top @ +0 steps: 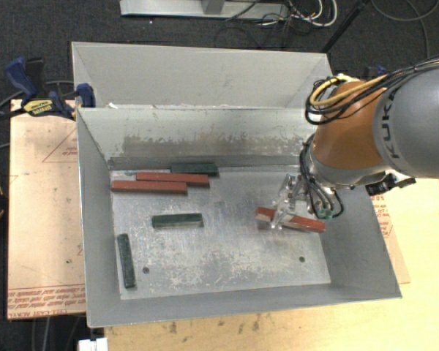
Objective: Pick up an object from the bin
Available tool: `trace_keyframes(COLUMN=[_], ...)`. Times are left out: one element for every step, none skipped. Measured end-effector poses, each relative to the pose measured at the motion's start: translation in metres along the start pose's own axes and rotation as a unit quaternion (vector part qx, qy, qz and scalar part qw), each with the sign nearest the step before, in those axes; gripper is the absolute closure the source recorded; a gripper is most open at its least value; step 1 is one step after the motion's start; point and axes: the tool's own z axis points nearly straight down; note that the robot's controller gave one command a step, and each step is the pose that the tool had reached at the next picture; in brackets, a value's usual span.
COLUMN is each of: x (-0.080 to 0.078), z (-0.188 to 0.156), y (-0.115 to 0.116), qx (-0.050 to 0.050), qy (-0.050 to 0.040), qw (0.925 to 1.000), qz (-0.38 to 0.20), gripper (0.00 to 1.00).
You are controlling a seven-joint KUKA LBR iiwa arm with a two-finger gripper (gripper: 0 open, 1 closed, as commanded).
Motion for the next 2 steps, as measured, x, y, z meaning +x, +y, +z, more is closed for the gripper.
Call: trace_keyframes(x=[0.001,0.002], z=[-0.012,-0.034], y=[0.000,0.000], qx=[0.000,0.000], qy=[0.0032,0.0037], qw=[1.0000,1.0000], qz=[0.000,0.000], gripper=[1.00,1.00])
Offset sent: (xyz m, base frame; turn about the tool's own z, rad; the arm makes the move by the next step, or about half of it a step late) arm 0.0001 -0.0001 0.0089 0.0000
